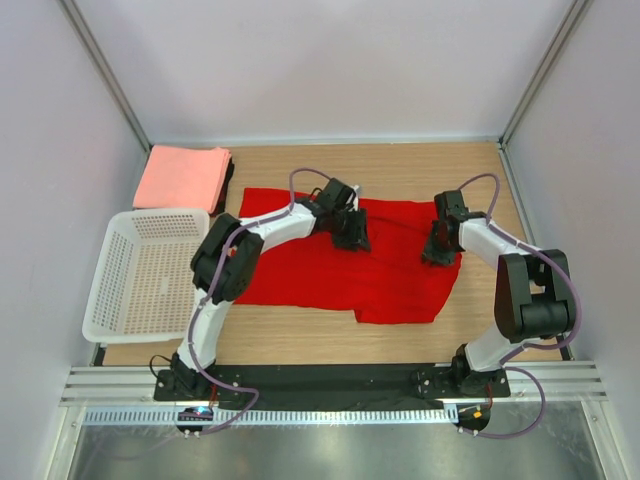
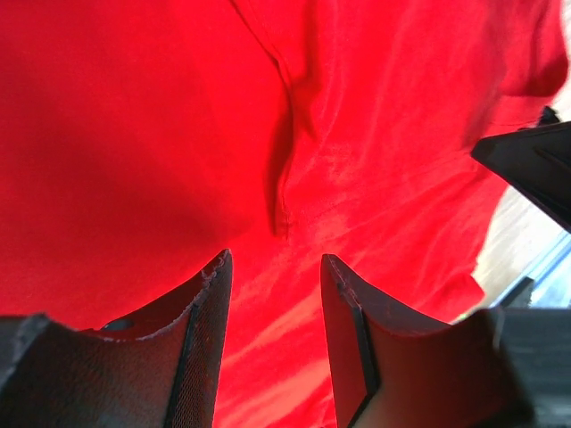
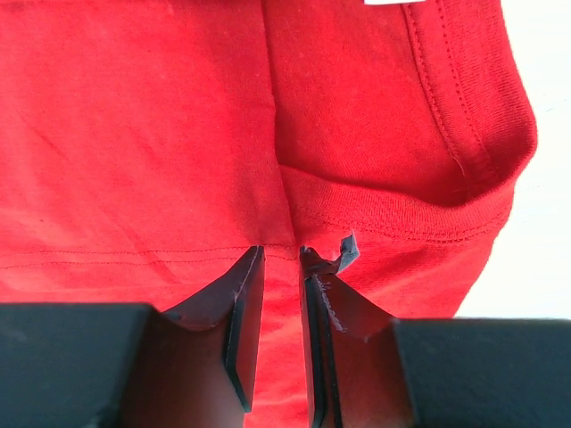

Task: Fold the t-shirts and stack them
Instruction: Fold the tshirt

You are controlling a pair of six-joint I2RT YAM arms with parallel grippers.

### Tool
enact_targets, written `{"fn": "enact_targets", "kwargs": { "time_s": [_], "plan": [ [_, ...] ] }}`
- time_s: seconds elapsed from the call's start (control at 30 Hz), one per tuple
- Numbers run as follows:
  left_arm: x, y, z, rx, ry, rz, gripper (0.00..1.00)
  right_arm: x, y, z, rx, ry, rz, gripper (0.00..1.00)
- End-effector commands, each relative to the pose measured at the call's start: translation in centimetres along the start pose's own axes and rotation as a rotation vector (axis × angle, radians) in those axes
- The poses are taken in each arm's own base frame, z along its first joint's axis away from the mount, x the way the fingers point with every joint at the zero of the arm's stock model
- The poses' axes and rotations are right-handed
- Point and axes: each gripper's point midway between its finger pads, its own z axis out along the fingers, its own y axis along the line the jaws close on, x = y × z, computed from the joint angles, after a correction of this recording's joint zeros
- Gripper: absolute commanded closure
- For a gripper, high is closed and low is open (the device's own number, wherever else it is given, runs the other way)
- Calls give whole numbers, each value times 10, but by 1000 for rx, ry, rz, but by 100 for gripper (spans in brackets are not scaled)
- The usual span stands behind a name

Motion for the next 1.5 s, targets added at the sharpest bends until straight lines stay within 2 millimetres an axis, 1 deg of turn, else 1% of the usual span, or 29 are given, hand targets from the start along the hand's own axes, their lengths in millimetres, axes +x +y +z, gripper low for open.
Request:
{"fn": "enact_targets", "kwargs": {
  "time_s": [0.0,0.17,0.2,0.27,0.3,0.33,0.43,0.47,0.5,0.6,0.63,0.73,0.8,0.83,0.93,1.03,1.17,1.23,1.27,1.4,1.47],
  "plan": [
    [-8,-14,9,16,-40,48,54,-4,-1,4,5,-21,4,70],
    [-7,-15,17,5,-40,62,54,-1,-2,9,3,-22,5,72],
    [-10,-17,18,6,-47,65,54,0,-2,10,3,-18,5,73],
    [-8,-16,22,4,-38,65,54,-1,-2,9,4,-20,5,77],
    [-10,-18,23,5,-44,68,54,-1,-2,9,4,-21,1,80],
    [-8,-17,25,5,-39,67,55,-2,-2,8,3,-22,1,88],
    [-6,-16,29,0,-27,62,57,-5,-1,3,1,-36,-6,98],
    [-6,-16,29,0,-26,61,58,-7,0,0,-5,-43,-7,99],
    [-5,-16,30,1,-24,59,58,-9,1,-3,-12,-50,-8,99],
    [-7,-20,28,11,-26,54,65,-10,4,-7,-26,-53,-11,99],
    [-8,-22,28,16,-27,48,71,-12,5,-8,-31,-57,-10,99],
    [-9,-28,25,38,-26,40,82,-12,7,-12,-42,-58,-9,99],
    [-10,-30,24,43,-24,30,87,-13,8,-15,-47,-64,-8,99],
    [-11,-32,22,47,-26,31,92,-14,8,-16,-49,-66,-7,99],
    [-11,-35,18,52,-28,25,100,-13,9,-19,-57,-65,-7,99],
    [-12,-38,15,55,-30,22,100,-14,10,-22,-64,-69,-7,99],
    [-20,-49,1,60,-53,9,100,-17,11,-31,-70,-79,-11,99],
    [-24,-48,-6,20,-54,-28,100,-17,10,-35,-63,-75,-17,99],
    [-22,-47,-6,5,-37,-43,100,-16,8,-39,-57,-74,-18,99],
    [-22,-52,-18,-12,-18,-80,100,-16,5,-49,-49,-81,-24,99],
    [-19,-47,-22,-43,-13,-96,100,-13,2,-51,-44,-76,-28,99]
  ]
}}
